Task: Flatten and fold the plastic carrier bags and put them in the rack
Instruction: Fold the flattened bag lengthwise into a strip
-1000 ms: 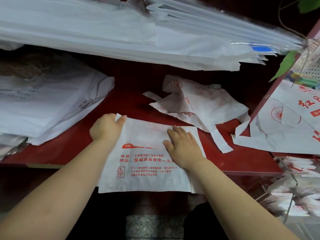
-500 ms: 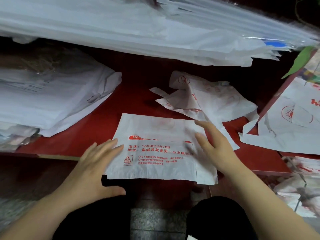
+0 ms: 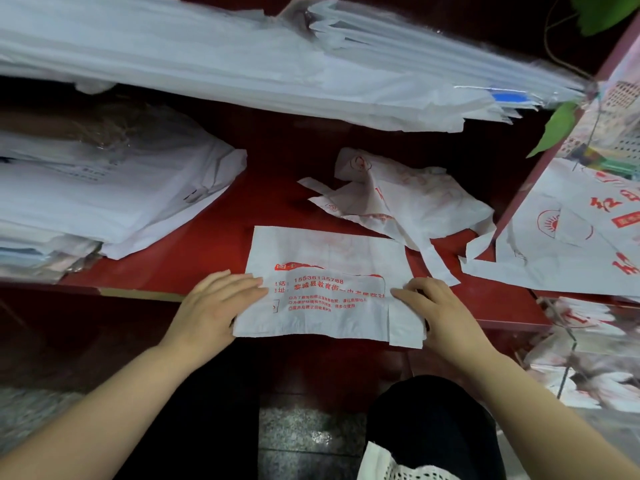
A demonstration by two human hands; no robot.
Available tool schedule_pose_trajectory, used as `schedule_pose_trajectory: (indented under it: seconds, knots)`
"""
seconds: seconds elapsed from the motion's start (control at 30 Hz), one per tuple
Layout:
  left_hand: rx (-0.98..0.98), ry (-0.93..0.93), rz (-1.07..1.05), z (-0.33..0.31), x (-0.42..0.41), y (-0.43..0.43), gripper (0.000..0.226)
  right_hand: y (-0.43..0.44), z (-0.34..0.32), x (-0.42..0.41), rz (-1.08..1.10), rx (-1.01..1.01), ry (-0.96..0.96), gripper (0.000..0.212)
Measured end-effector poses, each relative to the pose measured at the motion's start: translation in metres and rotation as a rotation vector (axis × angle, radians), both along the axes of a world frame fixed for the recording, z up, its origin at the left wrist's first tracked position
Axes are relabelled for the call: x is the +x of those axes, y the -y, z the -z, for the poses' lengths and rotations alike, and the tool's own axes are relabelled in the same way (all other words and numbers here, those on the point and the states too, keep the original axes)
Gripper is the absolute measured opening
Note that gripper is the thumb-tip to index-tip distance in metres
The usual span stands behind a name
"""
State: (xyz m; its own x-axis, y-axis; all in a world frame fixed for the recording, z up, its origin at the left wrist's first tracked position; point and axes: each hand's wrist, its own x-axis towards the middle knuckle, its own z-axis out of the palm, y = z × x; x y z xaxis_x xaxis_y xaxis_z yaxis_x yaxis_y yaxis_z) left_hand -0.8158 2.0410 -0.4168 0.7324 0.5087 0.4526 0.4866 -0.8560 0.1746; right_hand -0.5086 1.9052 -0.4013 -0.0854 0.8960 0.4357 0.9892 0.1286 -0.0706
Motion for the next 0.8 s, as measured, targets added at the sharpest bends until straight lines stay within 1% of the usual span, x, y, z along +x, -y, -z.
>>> schedule_pose_trajectory:
  seconds: [0.03,0.1,0.13,0.17,0.2,0.23,0.27,0.3,0.37,0.4,0.43,0.47,0.5,0.53,0.6,0.7,0.8]
  knots:
    - [-0.003,0.016,0.013,0.000,0.000,0.000,0.040,0.002,0.000,-0.001,-0.003,0.026,-0.002,0.054]
    - [0.001,0.047,0.040,0.001,0.001,-0.001,0.035,0.009,0.001,-0.002,-0.020,0.087,-0.009,0.034]
    - [-0.009,0.056,0.056,-0.001,0.000,-0.001,0.029,0.012,0.001,-0.002,-0.027,0.126,-0.025,0.031]
    - [0.004,0.069,0.075,0.000,-0.001,-0.002,0.026,0.015,0.001,-0.002,-0.036,0.142,-0.069,0.033]
    - [-0.009,0.071,0.081,0.000,-0.002,-0.005,0.035,0.017,0.001,-0.003,-0.039,0.125,-0.162,0.033]
    - [-0.057,0.065,0.106,-0.001,-0.003,-0.007,0.044,0.021,0.000,-0.004,-0.025,0.089,-0.301,0.035]
    - [-0.113,0.091,0.112,-0.004,-0.005,-0.006,0.044,0.024,-0.002,-0.004,0.003,0.042,-0.454,0.037]
    - [-0.186,0.132,0.101,-0.009,-0.007,-0.004,0.043,0.026,-0.003,-0.005,0.030,-0.006,-0.566,0.037]
    - [-0.359,0.237,0.036,-0.016,-0.004,0.002,0.048,0.026,-0.007,-0.008,0.080,-0.014,-0.660,0.032]
    - [-0.465,0.286,-0.038,-0.020,-0.002,0.007,0.048,0.024,-0.008,-0.008,0.116,0.005,-0.703,0.036]
    - [-0.581,0.323,-0.131,-0.026,0.001,0.011,0.040,0.021,-0.010,-0.009,0.165,0.020,-0.739,0.045]
    - [-0.656,0.377,-0.213,-0.027,0.004,0.011,0.026,0.019,-0.013,-0.013,0.223,0.027,-0.769,0.049]
    - [-0.694,0.427,-0.274,-0.031,0.009,0.014,0.018,0.015,-0.016,-0.016,0.285,0.034,-0.793,0.048]
    - [-0.701,0.461,-0.312,-0.031,0.013,0.015,0.015,0.010,-0.018,-0.018,0.342,0.024,-0.817,0.045]
    - [-0.695,0.498,-0.395,-0.030,0.022,0.015,0.017,0.000,-0.021,-0.023,0.471,-0.013,-0.813,0.048]
    - [-0.655,0.532,-0.504,-0.032,0.036,0.013,0.033,-0.014,-0.019,-0.028,0.626,0.004,-0.710,0.048]
    - [-0.569,0.498,-0.528,-0.039,0.047,0.012,0.045,-0.022,-0.016,-0.031,0.707,0.041,-0.655,0.041]
